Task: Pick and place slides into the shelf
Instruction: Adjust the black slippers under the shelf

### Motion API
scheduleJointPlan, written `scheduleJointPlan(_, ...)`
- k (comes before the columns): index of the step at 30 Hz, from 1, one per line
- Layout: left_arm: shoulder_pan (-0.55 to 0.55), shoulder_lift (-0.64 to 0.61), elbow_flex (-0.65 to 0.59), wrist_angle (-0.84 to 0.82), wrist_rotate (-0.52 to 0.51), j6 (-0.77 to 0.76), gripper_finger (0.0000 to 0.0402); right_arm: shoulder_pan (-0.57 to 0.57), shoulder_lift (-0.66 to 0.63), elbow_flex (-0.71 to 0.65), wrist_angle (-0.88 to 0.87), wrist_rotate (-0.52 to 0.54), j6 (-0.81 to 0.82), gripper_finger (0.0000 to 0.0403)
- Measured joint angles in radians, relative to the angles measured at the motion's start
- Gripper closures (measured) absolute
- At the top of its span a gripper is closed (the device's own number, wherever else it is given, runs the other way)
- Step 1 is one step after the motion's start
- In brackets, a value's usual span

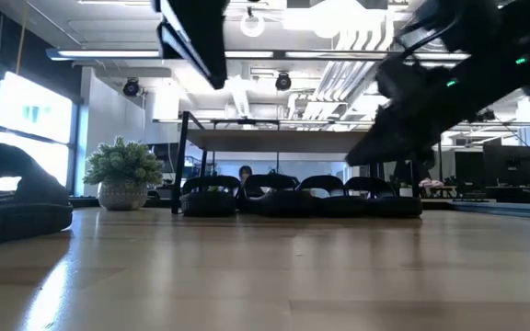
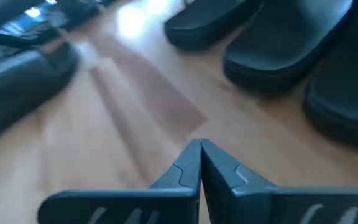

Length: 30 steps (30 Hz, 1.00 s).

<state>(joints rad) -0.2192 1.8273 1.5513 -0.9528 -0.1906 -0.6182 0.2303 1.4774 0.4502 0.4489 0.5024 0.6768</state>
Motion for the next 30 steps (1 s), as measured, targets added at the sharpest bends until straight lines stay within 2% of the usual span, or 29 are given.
scheduleJointPlan(5,-0.004,-0.097,-0.126,0.151,0.062,-0.018,0.0399,-0.08,0.11,0.08,0.018,-0.048,-0.069,0.0403)
scheduleJointPlan(10,-0.014,-0.161,-0.174,0.235,0.054,-0.019,0.0387,-0.138,0.247,0.185,0.014,-0.086,-0.107,0.0403)
scheduleJointPlan(12,-0.021,-0.18,-0.192,0.181,0.051,-0.018,0.0386,-0.154,0.298,0.223,0.024,-0.083,-0.11,0.0403)
scheduleJointPlan(15,-0.032,-0.187,-0.191,0.195,0.021,-0.018,0.039,-0.158,0.338,0.263,0.019,-0.055,-0.109,0.0403)
scheduleJointPlan(24,-0.065,-0.209,-0.195,0.1,-0.047,-0.018,0.0395,-0.183,0.397,0.363,-0.063,-0.029,-0.126,0.0403)
scheduleJointPlan(30,-0.086,-0.215,-0.193,0.096,-0.046,-0.014,0.0394,-0.215,0.42,0.389,-0.074,-0.041,-0.124,0.0403)
